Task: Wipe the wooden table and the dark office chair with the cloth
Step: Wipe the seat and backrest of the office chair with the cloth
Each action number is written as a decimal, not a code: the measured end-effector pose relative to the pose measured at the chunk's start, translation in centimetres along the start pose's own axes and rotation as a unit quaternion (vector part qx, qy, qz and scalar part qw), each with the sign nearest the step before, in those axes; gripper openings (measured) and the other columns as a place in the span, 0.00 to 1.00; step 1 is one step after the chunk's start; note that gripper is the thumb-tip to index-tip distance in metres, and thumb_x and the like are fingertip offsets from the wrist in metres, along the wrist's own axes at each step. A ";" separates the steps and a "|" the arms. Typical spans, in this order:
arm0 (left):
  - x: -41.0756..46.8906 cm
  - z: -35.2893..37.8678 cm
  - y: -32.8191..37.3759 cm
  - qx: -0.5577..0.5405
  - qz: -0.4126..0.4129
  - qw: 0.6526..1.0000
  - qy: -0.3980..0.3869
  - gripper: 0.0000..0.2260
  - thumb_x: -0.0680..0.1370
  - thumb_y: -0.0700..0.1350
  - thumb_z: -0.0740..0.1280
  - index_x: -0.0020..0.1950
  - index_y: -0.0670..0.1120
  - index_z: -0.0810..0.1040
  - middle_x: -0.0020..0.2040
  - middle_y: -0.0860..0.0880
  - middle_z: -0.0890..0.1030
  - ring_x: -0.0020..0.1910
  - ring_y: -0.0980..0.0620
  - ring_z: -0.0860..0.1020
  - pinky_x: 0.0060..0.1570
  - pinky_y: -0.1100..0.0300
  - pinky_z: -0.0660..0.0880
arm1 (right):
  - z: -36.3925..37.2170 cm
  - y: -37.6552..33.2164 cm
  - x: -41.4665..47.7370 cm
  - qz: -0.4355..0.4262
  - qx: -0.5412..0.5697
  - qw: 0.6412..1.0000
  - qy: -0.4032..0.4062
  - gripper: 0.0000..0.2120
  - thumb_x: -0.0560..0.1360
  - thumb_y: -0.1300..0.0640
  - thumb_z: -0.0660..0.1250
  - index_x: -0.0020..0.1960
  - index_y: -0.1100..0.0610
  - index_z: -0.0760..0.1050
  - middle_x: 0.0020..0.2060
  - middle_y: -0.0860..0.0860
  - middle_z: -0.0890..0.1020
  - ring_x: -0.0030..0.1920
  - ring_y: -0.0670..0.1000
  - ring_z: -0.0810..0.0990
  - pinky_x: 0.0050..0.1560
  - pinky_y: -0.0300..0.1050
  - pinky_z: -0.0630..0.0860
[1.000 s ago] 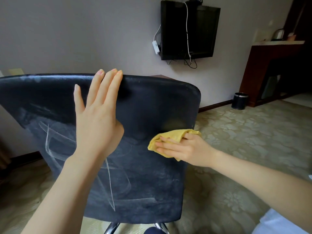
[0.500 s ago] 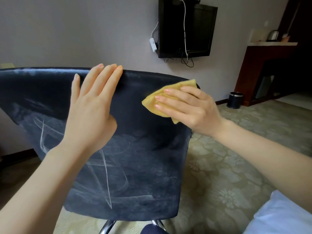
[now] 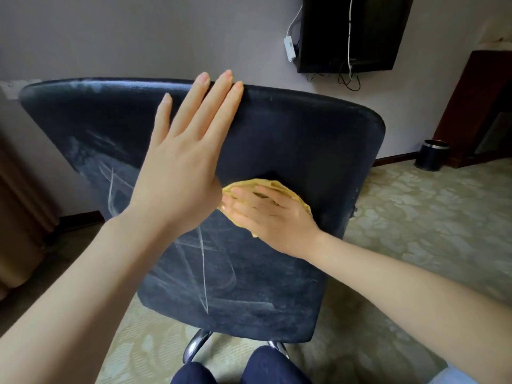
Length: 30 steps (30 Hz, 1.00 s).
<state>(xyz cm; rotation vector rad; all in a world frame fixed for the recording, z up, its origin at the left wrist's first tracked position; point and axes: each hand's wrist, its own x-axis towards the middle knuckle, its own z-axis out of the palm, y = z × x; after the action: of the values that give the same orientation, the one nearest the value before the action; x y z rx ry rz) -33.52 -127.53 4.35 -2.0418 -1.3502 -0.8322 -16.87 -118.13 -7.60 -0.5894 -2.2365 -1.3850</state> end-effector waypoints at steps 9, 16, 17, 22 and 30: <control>-5.8 2.4 -3.0 0.160 0.052 0.983 -0.079 0.45 0.63 0.31 0.68 0.78 0.45 0.54 0.78 0.45 0.52 0.77 0.44 0.50 0.72 0.40 0.48 | 1.0 1.1 -8.0 -0.169 0.068 0.983 -0.036 0.19 0.73 0.57 0.73 0.63 0.53 0.78 0.63 0.47 0.78 0.62 0.46 0.77 0.63 0.42 0.74; -6.5 2.2 -4.2 0.179 0.015 0.979 -0.096 0.45 0.64 0.35 0.70 0.78 0.47 0.53 0.78 0.45 0.51 0.77 0.42 0.48 0.71 0.38 0.46 | -0.9 6.2 -9.2 -0.107 0.041 0.993 0.010 0.18 0.77 0.66 0.65 0.66 0.57 0.74 0.62 0.50 0.79 0.62 0.49 0.78 0.66 0.47 0.71; -6.4 2.2 -4.3 0.179 0.011 0.979 -0.096 0.45 0.64 0.36 0.70 0.78 0.47 0.53 0.78 0.45 0.51 0.77 0.42 0.48 0.71 0.38 0.45 | -1.2 7.0 -8.5 -0.093 0.030 0.995 0.025 0.19 0.77 0.68 0.66 0.66 0.57 0.75 0.62 0.50 0.79 0.62 0.50 0.78 0.65 0.47 0.71; -5.8 2.3 -3.8 0.168 0.005 0.980 -0.104 0.44 0.66 0.37 0.70 0.78 0.48 0.52 0.78 0.47 0.50 0.77 0.42 0.48 0.71 0.37 0.47 | -2.8 9.7 -3.5 -0.062 -0.010 0.993 0.096 0.22 0.73 0.70 0.70 0.65 0.59 0.75 0.64 0.53 0.77 0.65 0.54 0.74 0.61 0.48 0.72; -5.3 2.2 -3.5 0.158 -0.020 0.982 -0.098 0.42 0.71 0.38 0.64 0.78 0.49 0.44 0.76 0.54 0.43 0.77 0.47 0.46 0.71 0.39 0.41 | -1.7 7.5 3.9 0.025 -0.033 0.972 0.231 0.19 0.77 0.67 0.67 0.67 0.58 0.73 0.65 0.51 0.74 0.66 0.52 0.71 0.70 0.49 0.61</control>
<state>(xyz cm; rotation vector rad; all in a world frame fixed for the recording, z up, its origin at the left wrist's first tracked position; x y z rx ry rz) -37.94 -127.91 -0.66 -1.8875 -1.5239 -0.4079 -15.56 -116.15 0.68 -0.3011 -1.7988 -1.4057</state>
